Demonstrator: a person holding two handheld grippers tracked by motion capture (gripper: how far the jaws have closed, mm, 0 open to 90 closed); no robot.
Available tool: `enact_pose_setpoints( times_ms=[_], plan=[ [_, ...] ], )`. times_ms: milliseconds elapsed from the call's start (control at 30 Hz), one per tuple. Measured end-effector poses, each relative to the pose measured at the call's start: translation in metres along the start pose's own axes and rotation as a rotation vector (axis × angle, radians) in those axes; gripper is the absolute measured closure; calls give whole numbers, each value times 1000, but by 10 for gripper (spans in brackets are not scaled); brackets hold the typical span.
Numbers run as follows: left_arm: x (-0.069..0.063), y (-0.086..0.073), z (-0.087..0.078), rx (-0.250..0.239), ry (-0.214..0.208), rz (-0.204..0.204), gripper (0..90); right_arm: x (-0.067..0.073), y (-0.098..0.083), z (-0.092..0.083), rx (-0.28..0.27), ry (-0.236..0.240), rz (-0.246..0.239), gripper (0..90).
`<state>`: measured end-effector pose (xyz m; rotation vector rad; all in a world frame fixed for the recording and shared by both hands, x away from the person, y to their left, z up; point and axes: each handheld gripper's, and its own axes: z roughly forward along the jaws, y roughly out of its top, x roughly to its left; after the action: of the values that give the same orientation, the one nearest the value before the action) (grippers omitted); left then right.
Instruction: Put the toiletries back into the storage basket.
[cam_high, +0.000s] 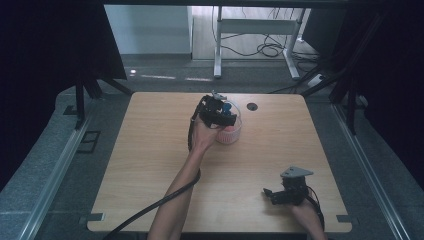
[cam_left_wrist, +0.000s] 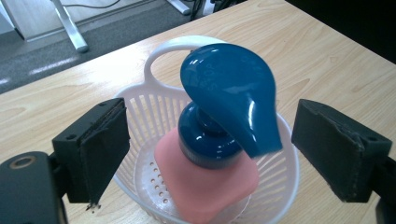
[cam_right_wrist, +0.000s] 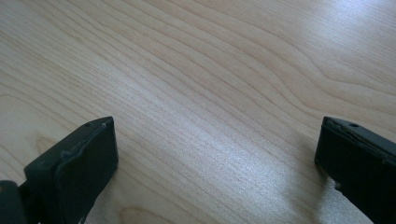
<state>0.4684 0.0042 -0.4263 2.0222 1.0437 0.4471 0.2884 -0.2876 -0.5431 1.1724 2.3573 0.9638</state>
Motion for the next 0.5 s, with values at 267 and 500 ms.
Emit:
enact_pose_setpoints(
  times_ms=[267, 500],
  plan=[
    [-2, 1, -8, 6, -11, 20, 107, 0, 0, 0, 0, -2, -2, 0],
    [-2, 1, -15, 3, -19, 26, 107, 0, 0, 0, 0, 0, 0, 0]
  ],
)
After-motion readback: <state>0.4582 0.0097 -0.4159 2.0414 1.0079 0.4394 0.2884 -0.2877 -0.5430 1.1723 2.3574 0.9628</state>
